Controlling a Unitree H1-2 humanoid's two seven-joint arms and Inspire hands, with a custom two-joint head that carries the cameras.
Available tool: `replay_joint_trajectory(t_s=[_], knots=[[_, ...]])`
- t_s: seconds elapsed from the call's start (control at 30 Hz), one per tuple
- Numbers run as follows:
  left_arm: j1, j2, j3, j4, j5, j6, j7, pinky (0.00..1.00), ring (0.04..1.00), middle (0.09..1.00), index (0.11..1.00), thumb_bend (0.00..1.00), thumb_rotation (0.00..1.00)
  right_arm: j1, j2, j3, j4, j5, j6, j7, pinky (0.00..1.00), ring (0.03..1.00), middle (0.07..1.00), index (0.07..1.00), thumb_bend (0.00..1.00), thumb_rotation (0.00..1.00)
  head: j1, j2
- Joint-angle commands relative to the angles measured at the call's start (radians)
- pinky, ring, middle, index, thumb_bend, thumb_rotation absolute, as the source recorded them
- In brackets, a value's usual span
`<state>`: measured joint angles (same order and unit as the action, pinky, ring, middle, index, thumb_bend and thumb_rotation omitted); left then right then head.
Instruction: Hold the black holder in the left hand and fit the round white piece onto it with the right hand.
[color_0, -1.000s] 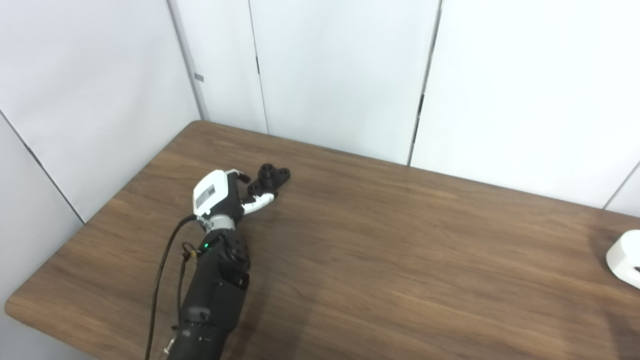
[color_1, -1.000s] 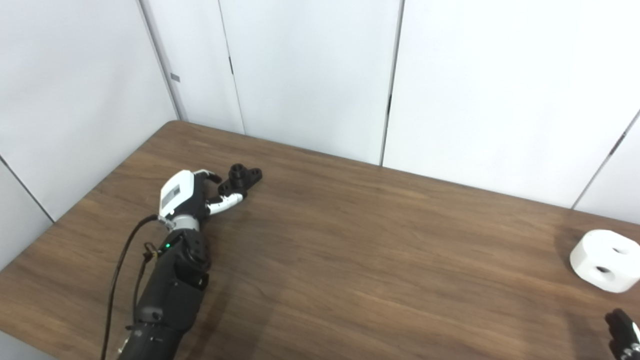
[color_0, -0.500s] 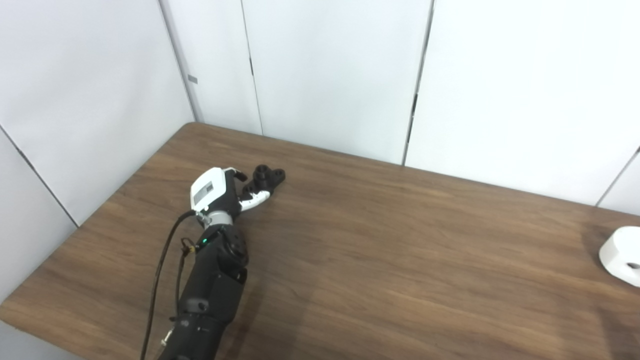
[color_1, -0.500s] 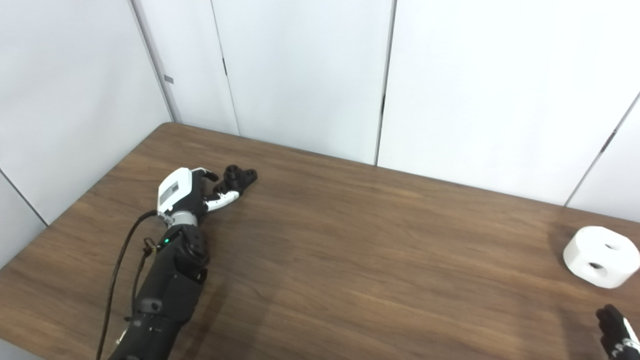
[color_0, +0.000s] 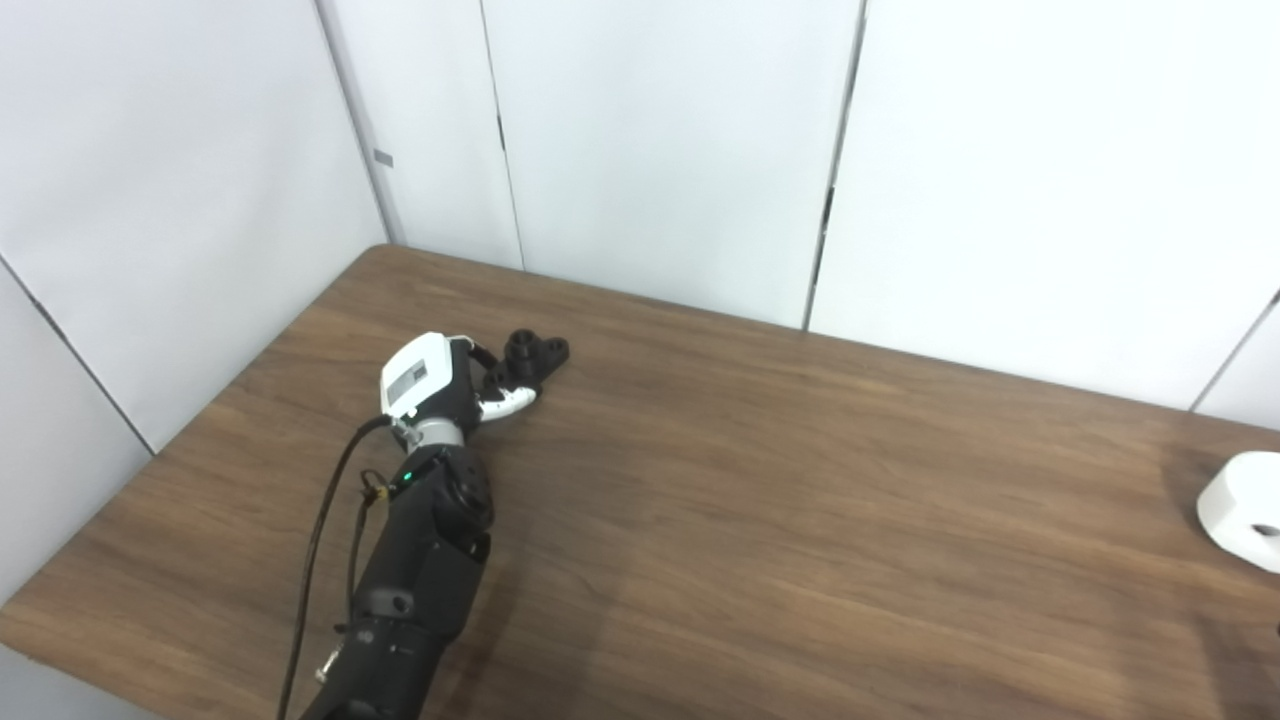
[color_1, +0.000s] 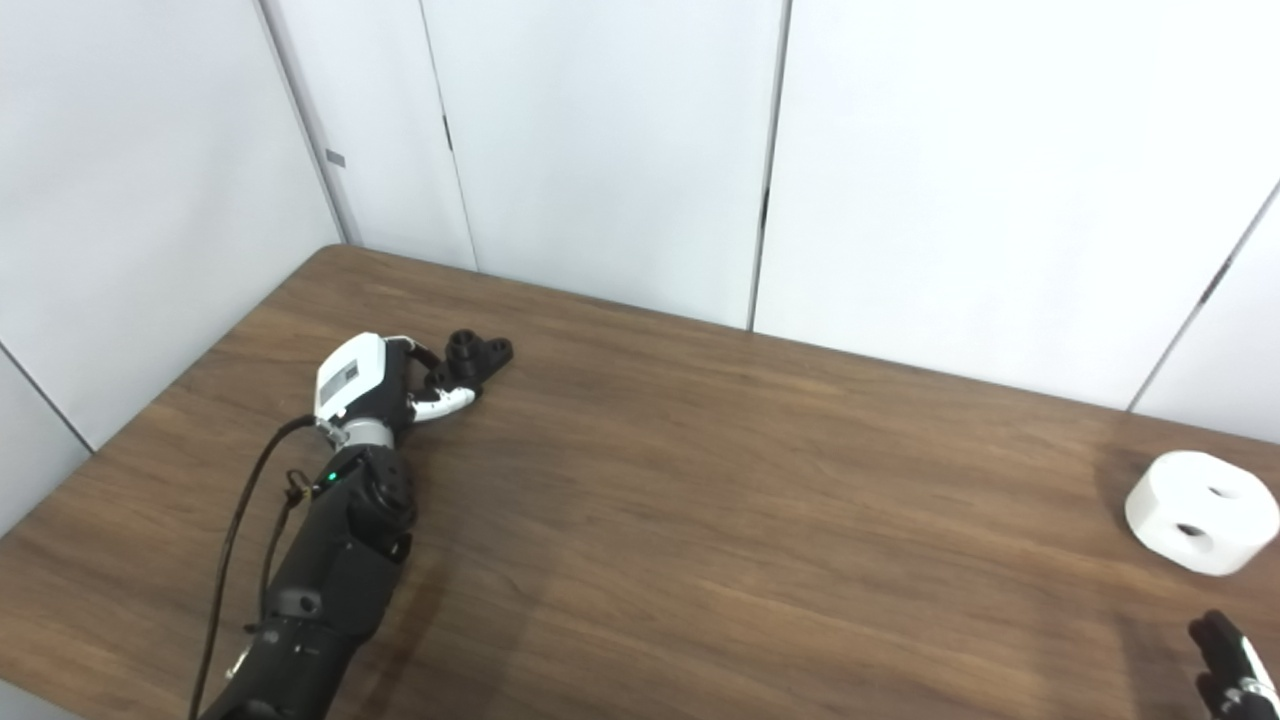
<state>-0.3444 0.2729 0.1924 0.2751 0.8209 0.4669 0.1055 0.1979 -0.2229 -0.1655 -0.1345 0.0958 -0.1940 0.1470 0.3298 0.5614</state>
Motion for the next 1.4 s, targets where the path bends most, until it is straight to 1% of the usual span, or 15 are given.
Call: replay_joint_trajectory(t_s=[0.0, 0.1, 0.2, 0.23, 0.27, 0.3, 0.37, 0.6, 0.77, 0.9, 1.03, 1.2, 1.3, 1.37], knots=[[-0.013, 0.019, 0.004, -0.027, 0.019, 0.003, 0.001, 0.93, 0.921, 0.856, 0.613, 0.73, 0.33, 0.037, 0.027, 0.011, 0.032, 0.017, -0.017, -0.007, 1.00, 0.988, 0.951, 0.949, 0.60, 1.00, 0.002, 0.002], [-0.011, 0.019, 0.004, -0.029, 0.027, 0.003, 0.000, 0.93, 0.916, 0.855, 0.604, 0.73, 0.31, 0.035, 0.027, 0.010, 0.028, 0.018, -0.013, -0.009, 1.00, 0.990, 0.948, 0.947, 0.60, 1.00, 0.003, 0.003], [-0.008, 0.020, 0.002, -0.032, 0.018, 0.003, 0.009, 0.93, 0.917, 0.850, 0.587, 0.73, 0.26, 0.036, 0.025, 0.011, 0.023, 0.005, -0.007, -0.012, 1.00, 0.991, 0.949, 0.947, 0.60, 1.00, 0.003, 0.003], [-0.006, 0.018, 0.002, -0.037, 0.013, 0.003, 0.012, 0.94, 0.919, 0.847, 0.561, 0.69, 0.20, 0.036, 0.024, 0.011, 0.022, 0.006, -0.007, -0.012, 1.00, 0.995, 0.951, 0.948, 0.60, 1.00, 0.004, 0.007], [-0.004, 0.017, 0.002, -0.040, 0.009, 0.003, 0.015, 0.94, 0.921, 0.847, 0.527, 0.61, 0.14, 0.036, 0.024, 0.010, 0.022, 0.007, -0.006, -0.012, 1.00, 0.995, 0.951, 0.948, 0.60, 1.00, 0.004, 0.007], [-0.003, 0.016, 0.003, -0.043, 0.003, 0.003, 0.020, 0.94, 0.922, 0.847, 0.510, 0.56, 0.11, 0.036, 0.025, 0.010, 0.022, 0.008, -0.004, -0.013, 1.00, 0.995, 0.951, 0.948, 0.61, 1.00, 0.004, 0.007], [-0.002, 0.014, 0.004, -0.045, -0.002, 0.003, 0.023, 0.94, 0.920, 0.841, 0.495, 0.53, 0.08, 0.035, 0.026, 0.009, 0.020, 0.009, -0.001, -0.014, 1.00, 0.996, 0.952, 0.948, 0.60, 1.00, 0.003, 0.008], [0.005, 0.026, -0.018, -0.046, -0.065, -0.001, 0.077, 0.96, 0.909, 0.814, 0.485, 0.52, 0.05, 0.033, 0.024, 0.009, 0.024, 0.019, -0.008, -0.010, 1.00, 0.994, 0.947, 0.949, 0.58, 1.00, 0.003, 0.007], [0.010, 0.036, -0.034, -0.056, -0.087, 0.000, 0.084, 0.96, 0.911, 0.819, 0.486, 0.52, 0.05, 0.030, 0.024, 0.009, 0.027, 0.019, -0.003, -0.011, 1.00, 0.995, 0.947, 0.949, 0.59, 1.00, 0.004, 0.009], [0.015, 0.047, -0.053, -0.051, -0.104, -0.003, 0.094, 0.97, 0.900, 0.790, 0.487, 0.52, 0.05, 0.030, 0.025, 0.010, 0.026, 0.014, -0.001, -0.013, 1.00, 0.997, 0.948, 0.951, 0.58, 1.00, 0.004, 0.009], [0.020, 0.060, -0.079, -0.042, -0.117, -0.012, 0.109, 0.95, 0.874, 0.760, 0.488, 0.52, 0.05, 0.026, 0.027, 0.012, 0.031, 0.002, -0.006, -0.017, 1.00, 0.989, 0.944, 0.949, 0.58, 1.00, -0.003, 0.010], [0.042, 0.066, -0.102, -0.081, -0.139, -0.014, 0.097, 0.96, 0.879, 0.774, 0.487, 0.52, 0.05, 0.025, 0.030, 0.014, 0.033, -0.012, -0.012, -0.021, 1.00, 0.984, 0.941, 0.945, 0.56, 1.00, -0.011, 0.014], [0.060, 0.074, -0.121, -0.124, -0.142, -0.005, 0.069, 0.96, 0.882, 0.782, 0.488, 0.52, 0.05, 0.028, 0.031, 0.016, 0.026, -0.026, -0.005, -0.025, 1.00, 0.972, 0.935, 0.941, 0.57, 1.00, -0.017, 0.017], [0.081, 0.076, -0.137, -0.170, -0.138, -0.001, 0.047, 0.97, 0.886, 0.785, 0.488, 0.52, 0.05, 0.029, 0.034, 0.017, 0.021, -0.030, -0.001, -0.027, 1.00, 0.962, 0.930, 0.938, 0.57, 1.00, -0.022, 0.021]])
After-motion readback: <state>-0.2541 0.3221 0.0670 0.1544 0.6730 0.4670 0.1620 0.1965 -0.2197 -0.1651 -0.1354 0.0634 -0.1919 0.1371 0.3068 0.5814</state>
